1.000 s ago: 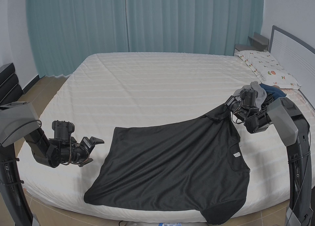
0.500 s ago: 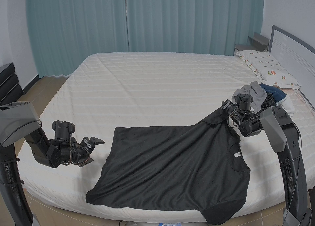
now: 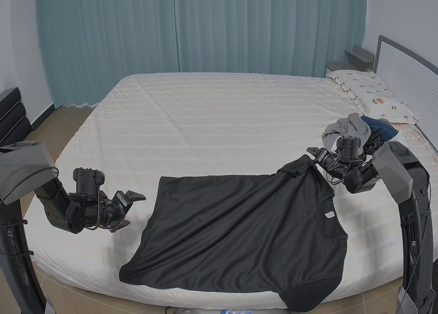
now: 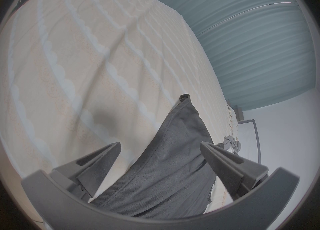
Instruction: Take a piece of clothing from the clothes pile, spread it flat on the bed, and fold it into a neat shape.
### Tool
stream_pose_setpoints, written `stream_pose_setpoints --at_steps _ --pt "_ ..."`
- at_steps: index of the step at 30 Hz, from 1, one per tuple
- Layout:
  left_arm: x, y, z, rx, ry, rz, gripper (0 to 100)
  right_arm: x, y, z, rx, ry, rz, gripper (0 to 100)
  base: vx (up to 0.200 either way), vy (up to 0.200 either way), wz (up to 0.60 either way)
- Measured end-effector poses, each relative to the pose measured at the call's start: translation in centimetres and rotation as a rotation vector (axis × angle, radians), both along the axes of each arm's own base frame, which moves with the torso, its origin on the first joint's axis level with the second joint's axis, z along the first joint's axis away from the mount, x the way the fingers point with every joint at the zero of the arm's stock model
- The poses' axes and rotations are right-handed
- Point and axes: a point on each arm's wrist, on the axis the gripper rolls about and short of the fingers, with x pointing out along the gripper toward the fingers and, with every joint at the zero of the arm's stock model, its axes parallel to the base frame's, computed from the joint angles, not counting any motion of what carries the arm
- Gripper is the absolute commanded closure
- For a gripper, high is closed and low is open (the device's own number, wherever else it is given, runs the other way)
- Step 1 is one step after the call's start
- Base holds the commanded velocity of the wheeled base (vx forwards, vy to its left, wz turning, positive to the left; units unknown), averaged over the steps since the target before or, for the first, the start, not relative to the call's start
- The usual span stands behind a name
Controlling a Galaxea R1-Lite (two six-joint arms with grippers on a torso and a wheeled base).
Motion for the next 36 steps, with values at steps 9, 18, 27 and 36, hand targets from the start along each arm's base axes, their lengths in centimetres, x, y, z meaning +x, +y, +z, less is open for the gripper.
stream_pose_setpoints --at_steps 9,18,27,36 --pt "0.0 0.0 0.0 -0.001 0.001 0.001 0 -1.7 2.7 1.7 0.090 0.107 0.047 0 0.000 0.000 0.00" --pt "0.0 0.0 0.0 -0.001 0.001 0.001 0 -0.4 5.7 1.2 0.125 0.134 0.075 0 0.000 0.000 0.00" --pt "0.0 0.0 0.0 -0.001 0.003 0.001 0 0.6 7.2 -0.7 0.161 0.168 0.067 0 0.000 0.000 0.00" --pt "0.0 0.0 0.0 0.000 0.002 0.001 0 0.5 7.6 -2.2 0.136 0.221 0.034 0 0.000 0.000 0.00"
